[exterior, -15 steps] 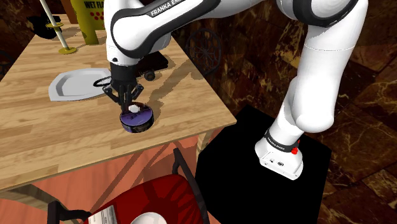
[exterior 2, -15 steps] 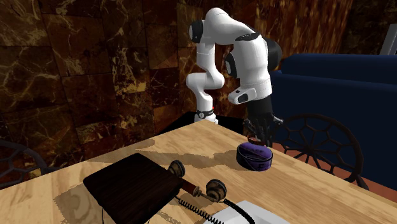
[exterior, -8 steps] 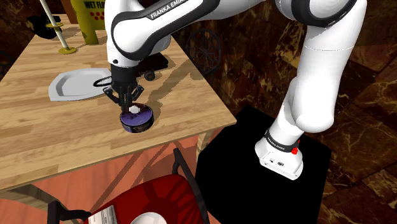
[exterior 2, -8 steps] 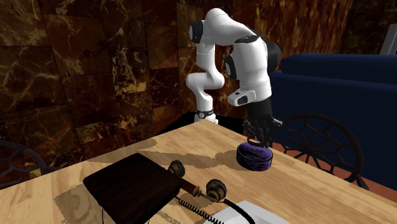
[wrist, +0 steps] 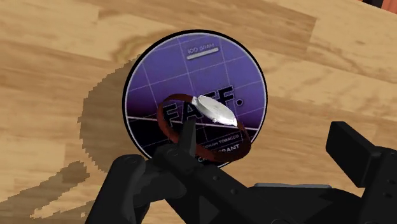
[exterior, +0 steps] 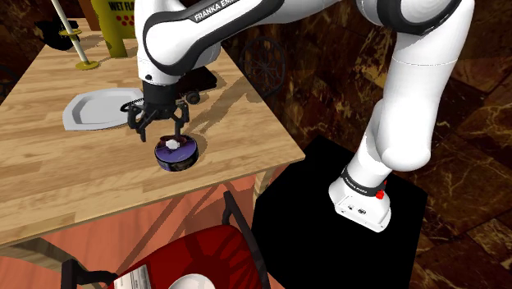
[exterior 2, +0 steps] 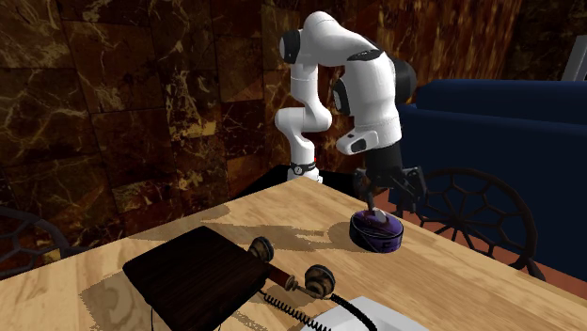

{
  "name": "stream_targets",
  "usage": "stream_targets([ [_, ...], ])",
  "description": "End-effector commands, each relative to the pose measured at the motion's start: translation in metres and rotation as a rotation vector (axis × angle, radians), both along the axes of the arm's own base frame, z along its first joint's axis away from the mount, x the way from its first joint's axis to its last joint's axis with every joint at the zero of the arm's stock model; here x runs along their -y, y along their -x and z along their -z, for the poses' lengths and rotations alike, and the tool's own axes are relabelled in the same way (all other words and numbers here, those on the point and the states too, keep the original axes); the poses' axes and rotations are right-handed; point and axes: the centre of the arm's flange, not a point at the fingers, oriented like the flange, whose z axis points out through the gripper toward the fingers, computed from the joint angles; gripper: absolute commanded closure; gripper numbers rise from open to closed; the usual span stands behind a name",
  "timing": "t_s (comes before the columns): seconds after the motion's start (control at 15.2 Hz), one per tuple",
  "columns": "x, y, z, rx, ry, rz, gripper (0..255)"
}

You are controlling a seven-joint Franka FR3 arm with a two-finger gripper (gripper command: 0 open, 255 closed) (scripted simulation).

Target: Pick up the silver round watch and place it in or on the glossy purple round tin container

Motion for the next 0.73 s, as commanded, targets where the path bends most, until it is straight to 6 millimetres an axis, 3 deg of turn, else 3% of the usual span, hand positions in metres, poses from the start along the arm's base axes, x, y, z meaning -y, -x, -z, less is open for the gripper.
stream_targets([
  [0.0,0.006,-0.002,-0.021,0.0,0.0,0.0,0],
  [0.13,0.013,-0.003,-0.043,0.0,0.0,0.0,0],
  [0.66,0.013,-0.003,-0.043,0.0,0.0,0.0,0],
])
